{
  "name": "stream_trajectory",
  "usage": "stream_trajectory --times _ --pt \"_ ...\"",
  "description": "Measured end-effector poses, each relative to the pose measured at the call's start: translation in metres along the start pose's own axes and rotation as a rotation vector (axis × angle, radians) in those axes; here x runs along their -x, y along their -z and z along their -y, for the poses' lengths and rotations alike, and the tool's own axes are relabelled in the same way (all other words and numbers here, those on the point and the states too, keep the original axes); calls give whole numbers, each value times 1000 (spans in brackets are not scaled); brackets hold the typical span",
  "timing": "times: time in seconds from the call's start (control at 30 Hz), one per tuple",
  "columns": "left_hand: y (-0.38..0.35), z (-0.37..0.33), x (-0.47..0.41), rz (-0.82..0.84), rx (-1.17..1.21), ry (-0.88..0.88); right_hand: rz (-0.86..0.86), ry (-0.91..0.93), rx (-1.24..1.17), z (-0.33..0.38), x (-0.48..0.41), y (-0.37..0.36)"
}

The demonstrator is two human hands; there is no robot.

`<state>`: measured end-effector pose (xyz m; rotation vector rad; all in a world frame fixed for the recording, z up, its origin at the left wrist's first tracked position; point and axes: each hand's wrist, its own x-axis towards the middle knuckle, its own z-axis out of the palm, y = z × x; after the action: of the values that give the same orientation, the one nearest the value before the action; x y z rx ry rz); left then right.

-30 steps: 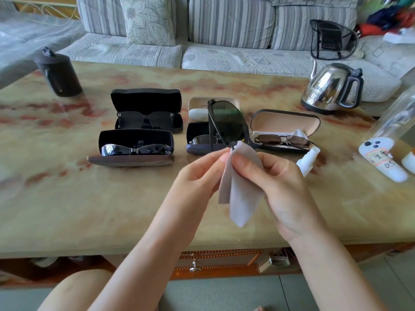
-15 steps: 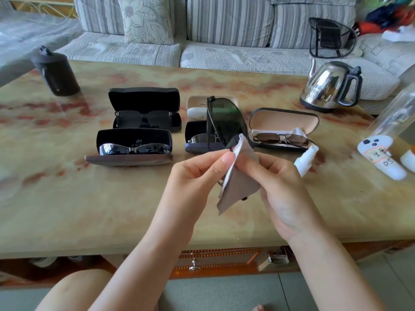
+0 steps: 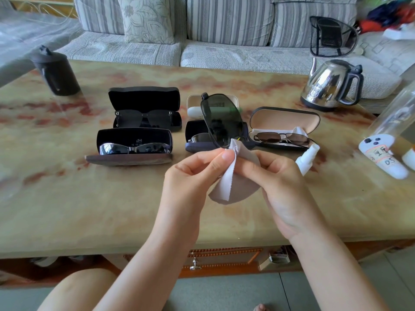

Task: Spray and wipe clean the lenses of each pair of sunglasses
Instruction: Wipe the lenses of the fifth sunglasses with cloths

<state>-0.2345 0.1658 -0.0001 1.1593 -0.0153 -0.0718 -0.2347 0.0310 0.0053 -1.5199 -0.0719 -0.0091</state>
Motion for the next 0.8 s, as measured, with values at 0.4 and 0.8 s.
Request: stream_trajectory --times 0.4,0.8 --pt "4 -1 -2 -16 -64 6 12 30 -46 -5 -4 3" --pt "5 -7 -2 145 -136 -1 81 71 -14 -4 -3 7"
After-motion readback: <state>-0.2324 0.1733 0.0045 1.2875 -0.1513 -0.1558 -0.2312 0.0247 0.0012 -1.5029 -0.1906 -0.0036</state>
